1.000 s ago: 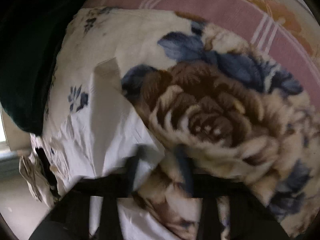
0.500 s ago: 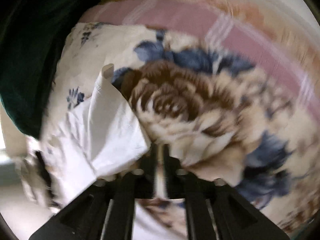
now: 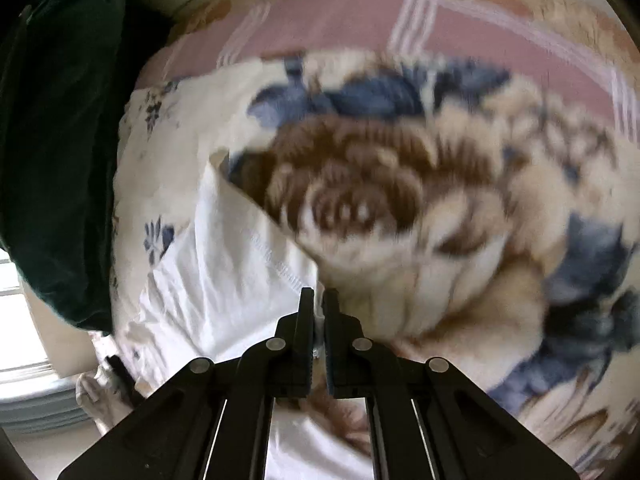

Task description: Fold small clothes

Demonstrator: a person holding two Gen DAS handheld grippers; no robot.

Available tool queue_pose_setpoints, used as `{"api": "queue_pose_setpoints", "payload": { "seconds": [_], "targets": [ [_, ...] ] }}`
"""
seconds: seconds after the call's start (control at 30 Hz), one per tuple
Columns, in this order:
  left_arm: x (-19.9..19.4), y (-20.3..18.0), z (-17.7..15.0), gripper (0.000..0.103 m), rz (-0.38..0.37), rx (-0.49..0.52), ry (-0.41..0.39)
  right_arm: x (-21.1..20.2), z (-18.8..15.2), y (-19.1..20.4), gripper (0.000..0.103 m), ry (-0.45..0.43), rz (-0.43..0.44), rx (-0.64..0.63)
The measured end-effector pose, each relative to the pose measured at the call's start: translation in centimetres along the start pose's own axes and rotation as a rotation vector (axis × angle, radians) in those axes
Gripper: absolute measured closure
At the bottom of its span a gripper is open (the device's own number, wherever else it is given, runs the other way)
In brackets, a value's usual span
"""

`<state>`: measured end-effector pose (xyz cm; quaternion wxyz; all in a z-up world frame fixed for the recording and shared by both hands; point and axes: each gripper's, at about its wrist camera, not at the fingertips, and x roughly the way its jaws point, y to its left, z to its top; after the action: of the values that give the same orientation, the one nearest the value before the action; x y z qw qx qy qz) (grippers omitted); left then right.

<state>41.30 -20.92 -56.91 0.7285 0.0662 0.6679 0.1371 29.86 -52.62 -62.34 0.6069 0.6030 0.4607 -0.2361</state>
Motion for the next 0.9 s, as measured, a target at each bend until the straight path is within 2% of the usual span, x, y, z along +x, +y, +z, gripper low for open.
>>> {"api": "queue_pose_setpoints", "payload": {
  "seconds": [0.07,0.1,0.13,0.23,0.3,0.33,0.37,0.43,0.53,0.63,0.7,0.8,0.9],
  "targets": [
    [0.0,0.3,0.1,0.0,-0.013,-0.004,0.007,0.5,-0.1,-1.0,0.064,0.035,0.064,0.056],
    [0.0,0.5,0.1,0.0,-0.02,-0.006,0.01,0.9,-0.3,-1.4,0.058,0.039,0.124,0.089],
    [0.0,0.7,0.2,0.0,-0.025,-0.009,0.011,1.3,-0.5,-1.5,0.052,0.04,0.166,0.115],
    [-0.1,1.8,0.5,0.0,-0.035,-0.019,0.011,2.6,-0.6,-1.3,0.051,0.047,0.263,0.181],
    [-0.1,2.7,0.7,0.0,-0.037,-0.036,0.01,2.3,-0.9,-0.6,0.057,-0.014,0.262,0.176],
    [-0.1,3.4,0.8,0.0,-0.038,-0.048,0.009,2.2,-0.9,0.2,0.084,-0.036,0.234,0.151],
    [-0.1,4.2,0.9,0.0,-0.039,-0.063,0.009,2.0,-1.1,1.4,0.097,-0.058,0.196,0.103],
    [-0.1,6.1,1.1,0.0,-0.037,-0.102,0.01,0.7,-2.0,4.8,0.098,-0.137,0.111,-0.045],
    [0.2,9.8,1.2,0.0,-0.029,-0.167,0.02,-0.5,-5.5,12.2,0.099,-0.245,-0.049,-0.409],
    [0.8,13.6,1.0,0.0,-0.011,-0.228,0.035,0.7,-12.3,19.0,0.099,-0.291,-0.185,-0.838],
    [1.3,16.0,0.7,0.0,0.01,-0.259,0.042,3.7,-17.7,22.4,0.099,-0.285,-0.284,-1.125],
    [2.5,19.0,0.1,0.0,0.041,-0.284,0.06,8.7,-26.2,23.5,0.099,-0.278,-0.397,-1.505],
    [3.3,21.0,-0.8,0.0,0.052,-0.301,0.074,11.8,-31.9,21.8,0.099,-0.256,-0.464,-1.736]
  ]
}}
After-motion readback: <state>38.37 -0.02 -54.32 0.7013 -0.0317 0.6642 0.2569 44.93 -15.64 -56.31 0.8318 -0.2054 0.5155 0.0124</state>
